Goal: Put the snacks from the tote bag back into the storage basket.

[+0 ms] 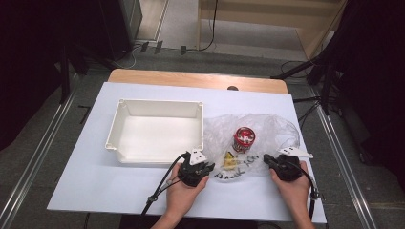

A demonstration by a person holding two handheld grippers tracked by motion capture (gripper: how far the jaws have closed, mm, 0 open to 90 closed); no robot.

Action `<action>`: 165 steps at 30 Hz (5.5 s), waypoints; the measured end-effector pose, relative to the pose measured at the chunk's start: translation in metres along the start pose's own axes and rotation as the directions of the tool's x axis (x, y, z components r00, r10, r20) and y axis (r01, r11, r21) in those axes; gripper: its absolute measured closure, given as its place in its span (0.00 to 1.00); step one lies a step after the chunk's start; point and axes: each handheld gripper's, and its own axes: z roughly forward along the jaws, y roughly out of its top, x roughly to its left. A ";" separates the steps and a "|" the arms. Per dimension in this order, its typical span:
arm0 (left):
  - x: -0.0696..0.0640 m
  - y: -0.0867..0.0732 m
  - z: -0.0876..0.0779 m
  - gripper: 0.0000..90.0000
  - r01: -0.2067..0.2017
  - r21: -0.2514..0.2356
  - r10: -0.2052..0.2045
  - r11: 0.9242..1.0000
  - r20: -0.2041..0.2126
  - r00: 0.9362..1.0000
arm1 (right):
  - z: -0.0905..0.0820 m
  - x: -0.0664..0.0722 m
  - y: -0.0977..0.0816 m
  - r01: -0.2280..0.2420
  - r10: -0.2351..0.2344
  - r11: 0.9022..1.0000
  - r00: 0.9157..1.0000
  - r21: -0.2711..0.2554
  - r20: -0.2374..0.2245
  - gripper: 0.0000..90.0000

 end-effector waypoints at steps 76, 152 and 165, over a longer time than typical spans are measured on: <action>-0.001 -0.002 -0.010 0.98 0.004 -0.070 -0.001 0.998 0.042 0.999 | -0.005 0.042 0.058 0.033 -0.048 0.985 0.995 -0.170 -0.083 0.26; 0.000 0.010 0.012 1.00 0.047 -0.010 -0.047 0.999 -0.058 0.997 | -0.017 0.069 0.056 0.017 -0.046 0.947 0.996 -0.321 -0.083 0.34; 0.000 0.010 0.012 1.00 0.040 -0.004 -0.040 0.999 -0.056 0.998 | 0.014 0.050 0.046 0.002 -0.014 0.978 0.998 -0.207 -0.053 0.19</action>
